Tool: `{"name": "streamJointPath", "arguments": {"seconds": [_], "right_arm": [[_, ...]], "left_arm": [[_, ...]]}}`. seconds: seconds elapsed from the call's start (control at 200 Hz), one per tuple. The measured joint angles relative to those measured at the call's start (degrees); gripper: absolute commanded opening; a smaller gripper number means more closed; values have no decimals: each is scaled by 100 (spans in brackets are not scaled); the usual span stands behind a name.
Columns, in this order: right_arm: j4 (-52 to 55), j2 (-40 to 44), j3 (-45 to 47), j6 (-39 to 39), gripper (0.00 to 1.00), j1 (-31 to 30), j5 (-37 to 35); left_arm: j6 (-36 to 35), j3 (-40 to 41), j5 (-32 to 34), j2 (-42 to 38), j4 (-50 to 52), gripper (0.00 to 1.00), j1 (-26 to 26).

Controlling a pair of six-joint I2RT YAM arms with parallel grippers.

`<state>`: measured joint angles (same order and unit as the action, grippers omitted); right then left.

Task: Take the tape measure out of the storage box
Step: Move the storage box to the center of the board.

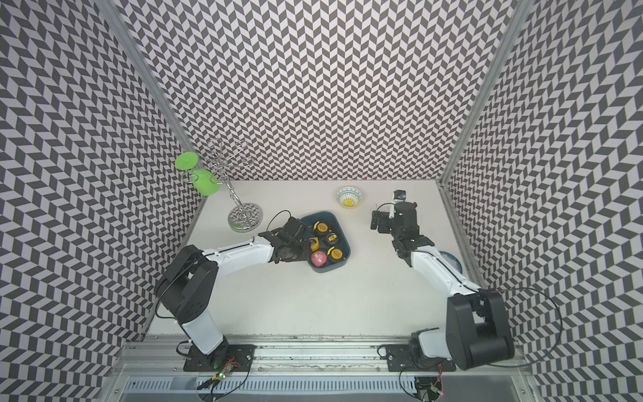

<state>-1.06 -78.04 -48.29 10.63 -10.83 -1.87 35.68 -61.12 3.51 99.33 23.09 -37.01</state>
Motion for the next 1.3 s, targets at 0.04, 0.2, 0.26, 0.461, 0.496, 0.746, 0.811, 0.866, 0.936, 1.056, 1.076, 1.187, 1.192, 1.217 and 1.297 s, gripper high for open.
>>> {"name": "streamJointPath", "arguments": {"seconds": [0.04,0.2,0.26,0.461,0.496,0.746,0.811,0.866,0.936,1.056,1.076,1.187,1.192,1.217,1.297], "right_arm": [[7,0,-13,0,100,0,15],[57,-24,-85,22,100,0,68],[63,-46,-96,37,100,0,92],[107,-85,-96,59,100,0,151],[107,-85,-96,59,99,0,153],[107,-85,-96,83,100,0,170],[107,-85,-96,98,100,0,173],[107,-85,-96,103,99,0,177],[107,-85,-96,107,99,0,192],[107,-92,-105,125,100,0,232],[107,-94,-107,125,100,0,236],[107,-107,-129,149,100,0,297],[109,-107,-129,149,100,0,299],[107,-107,-129,155,99,0,323],[109,-107,-129,208,100,0,433]], "left_arm": [[2,68,17,-74,17,54,7],[0,321,109,-424,179,53,48],[0,428,140,-568,234,53,68],[50,925,181,-1064,361,52,81],[90,1040,179,-1156,365,52,81],[367,1646,157,-1773,597,51,79],[455,1799,160,-1982,728,51,72],[542,1926,162,-2170,872,51,68],[638,2031,170,-2337,1056,51,50],[745,2026,186,-2406,1309,56,-2],[763,2013,186,-2402,1340,58,-4],[745,1744,247,-2396,1596,70,-9],[717,1707,260,-2393,1615,70,-9],[732,1589,286,-2387,1655,74,-9],[595,1036,365,-2332,1731,83,-9]]}}
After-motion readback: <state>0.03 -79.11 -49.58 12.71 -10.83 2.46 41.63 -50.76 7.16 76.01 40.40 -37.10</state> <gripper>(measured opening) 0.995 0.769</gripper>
